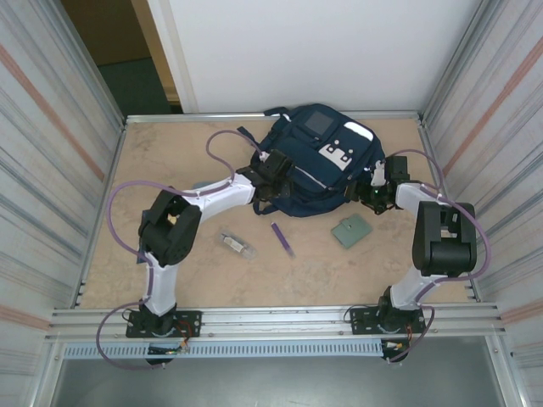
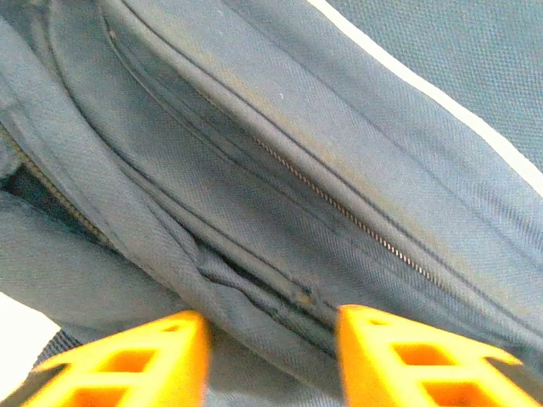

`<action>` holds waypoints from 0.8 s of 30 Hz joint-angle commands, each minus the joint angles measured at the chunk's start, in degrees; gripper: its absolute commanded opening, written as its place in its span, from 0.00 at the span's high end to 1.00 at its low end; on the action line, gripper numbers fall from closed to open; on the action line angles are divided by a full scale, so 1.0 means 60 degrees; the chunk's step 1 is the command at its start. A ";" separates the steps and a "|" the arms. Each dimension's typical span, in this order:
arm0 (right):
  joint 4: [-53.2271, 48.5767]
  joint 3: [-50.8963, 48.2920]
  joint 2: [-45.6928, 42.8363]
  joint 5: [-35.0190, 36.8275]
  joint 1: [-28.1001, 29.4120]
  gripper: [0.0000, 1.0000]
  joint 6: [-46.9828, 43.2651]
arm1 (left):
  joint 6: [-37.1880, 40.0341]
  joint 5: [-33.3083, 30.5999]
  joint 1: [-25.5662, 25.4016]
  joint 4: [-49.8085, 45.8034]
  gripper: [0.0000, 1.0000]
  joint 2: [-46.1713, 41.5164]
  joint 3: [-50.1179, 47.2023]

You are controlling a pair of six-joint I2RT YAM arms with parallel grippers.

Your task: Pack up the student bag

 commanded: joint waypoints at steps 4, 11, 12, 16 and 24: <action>-0.0724 0.0198 -0.0266 0.0463 -0.0001 0.35 -0.0770 | 0.0615 -0.0218 0.0019 0.0245 1.00 0.0295 0.0784; -0.1005 0.0490 -0.0272 0.0044 0.0261 0.35 -0.1359 | 0.1004 0.0420 0.0120 0.0106 1.00 -0.0342 0.0819; -0.1051 0.0548 -0.0298 0.0127 0.0388 0.35 -0.1418 | 0.0973 0.0600 0.0136 0.0077 1.00 -0.0433 0.0781; -0.0707 0.0367 -0.0798 0.0454 0.0573 0.34 -0.1348 | 0.0522 0.0767 0.0124 0.0161 1.00 -0.0736 0.0540; -0.0963 0.0205 -0.1491 0.1005 0.0577 0.31 -0.1378 | -0.0145 0.0367 0.0237 -0.0093 0.63 -0.0359 0.0558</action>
